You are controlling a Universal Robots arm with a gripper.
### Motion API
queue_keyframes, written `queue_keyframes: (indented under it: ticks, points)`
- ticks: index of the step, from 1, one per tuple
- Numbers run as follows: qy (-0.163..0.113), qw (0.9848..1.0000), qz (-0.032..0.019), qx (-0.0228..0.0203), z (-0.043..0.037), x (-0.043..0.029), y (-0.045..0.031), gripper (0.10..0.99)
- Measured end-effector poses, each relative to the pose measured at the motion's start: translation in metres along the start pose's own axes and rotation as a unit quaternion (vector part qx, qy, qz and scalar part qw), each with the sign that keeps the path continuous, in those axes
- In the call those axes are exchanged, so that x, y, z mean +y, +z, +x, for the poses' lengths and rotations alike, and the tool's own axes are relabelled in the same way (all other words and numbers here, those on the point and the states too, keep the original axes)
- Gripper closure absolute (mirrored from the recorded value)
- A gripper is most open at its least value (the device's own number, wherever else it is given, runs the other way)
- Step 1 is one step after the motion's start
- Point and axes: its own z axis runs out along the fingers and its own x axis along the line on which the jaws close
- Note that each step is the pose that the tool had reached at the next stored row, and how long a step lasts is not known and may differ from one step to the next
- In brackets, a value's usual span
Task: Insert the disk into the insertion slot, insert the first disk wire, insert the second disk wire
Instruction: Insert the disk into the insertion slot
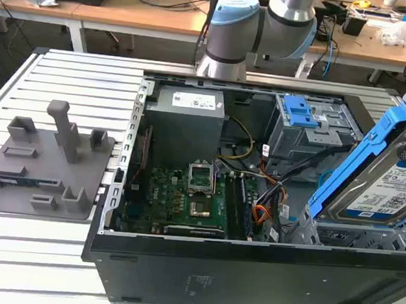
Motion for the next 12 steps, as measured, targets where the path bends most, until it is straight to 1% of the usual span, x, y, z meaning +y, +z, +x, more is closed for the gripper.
queue_keyframes:
  ticks: [12]
  points:
    - [0.0, 1.0, -0.0003, 0.0, 0.0, 0.0, 0.0, 0.722]
